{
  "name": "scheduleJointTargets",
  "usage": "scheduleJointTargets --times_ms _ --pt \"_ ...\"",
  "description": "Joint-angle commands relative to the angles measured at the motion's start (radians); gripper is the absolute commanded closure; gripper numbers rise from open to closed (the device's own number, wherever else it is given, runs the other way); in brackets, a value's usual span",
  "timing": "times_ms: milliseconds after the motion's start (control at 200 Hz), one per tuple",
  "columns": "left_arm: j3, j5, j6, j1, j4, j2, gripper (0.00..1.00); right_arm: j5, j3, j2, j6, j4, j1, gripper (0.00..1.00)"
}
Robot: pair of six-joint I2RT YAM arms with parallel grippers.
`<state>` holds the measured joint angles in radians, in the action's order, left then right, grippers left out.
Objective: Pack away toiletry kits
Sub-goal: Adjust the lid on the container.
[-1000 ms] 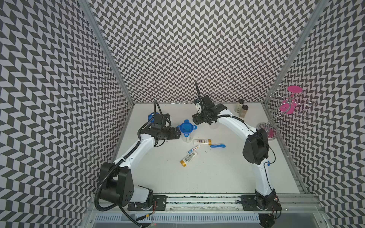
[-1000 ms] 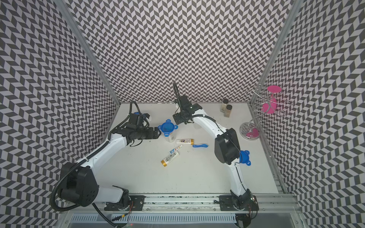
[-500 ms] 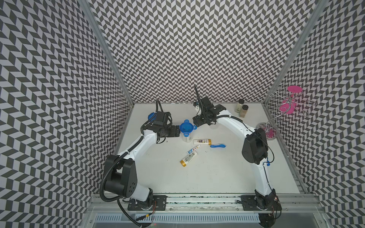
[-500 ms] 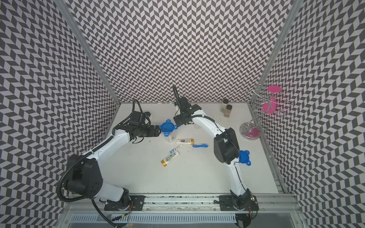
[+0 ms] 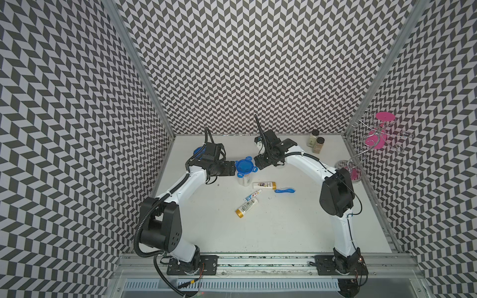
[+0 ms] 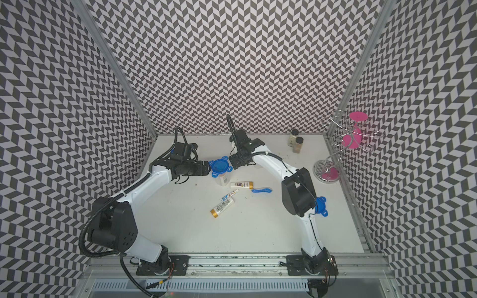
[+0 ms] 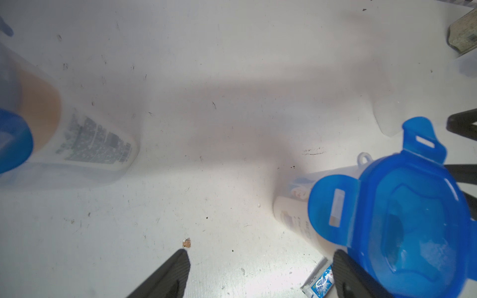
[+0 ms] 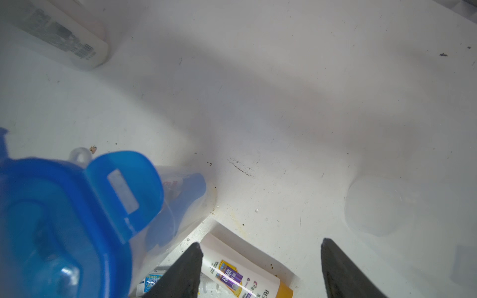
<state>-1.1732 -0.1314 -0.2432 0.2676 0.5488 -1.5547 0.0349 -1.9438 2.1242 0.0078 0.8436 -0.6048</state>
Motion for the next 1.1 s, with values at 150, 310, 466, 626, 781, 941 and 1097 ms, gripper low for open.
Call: scheduleJointTargets --times_ms 150,310,466,626,781,941,1097 --pt "-0.057 0.035 0.015 -0.014 0.025 0.005 0.11 -0.012 0.007 -0.083 -0.001 0.001 -0.004 0.29" --pt "-0.08 0.044 0.034 -0.018 0.106 0.062 0.11 -0.024 0.008 -0.139 0.0 0.039 -0.005 0.28" --pt "-0.091 -0.023 0.045 -0.006 0.156 0.109 0.07 -0.003 0.02 -0.17 0.001 0.045 -0.019 0.28" --pt "-0.131 -0.059 0.041 0.004 0.16 0.075 0.06 0.002 -0.001 -0.144 -0.004 0.053 -0.033 0.29" --pt "-0.17 -0.072 0.023 0.038 0.127 0.024 0.04 0.016 0.024 -0.138 -0.007 0.053 -0.033 0.31" --pt "-0.177 -0.058 0.005 0.054 0.106 -0.029 0.04 -0.001 0.055 -0.15 0.007 0.027 -0.03 0.34" --pt "-0.185 -0.026 -0.001 0.062 0.099 -0.058 0.04 -0.021 0.043 -0.119 0.005 0.014 -0.022 0.36"
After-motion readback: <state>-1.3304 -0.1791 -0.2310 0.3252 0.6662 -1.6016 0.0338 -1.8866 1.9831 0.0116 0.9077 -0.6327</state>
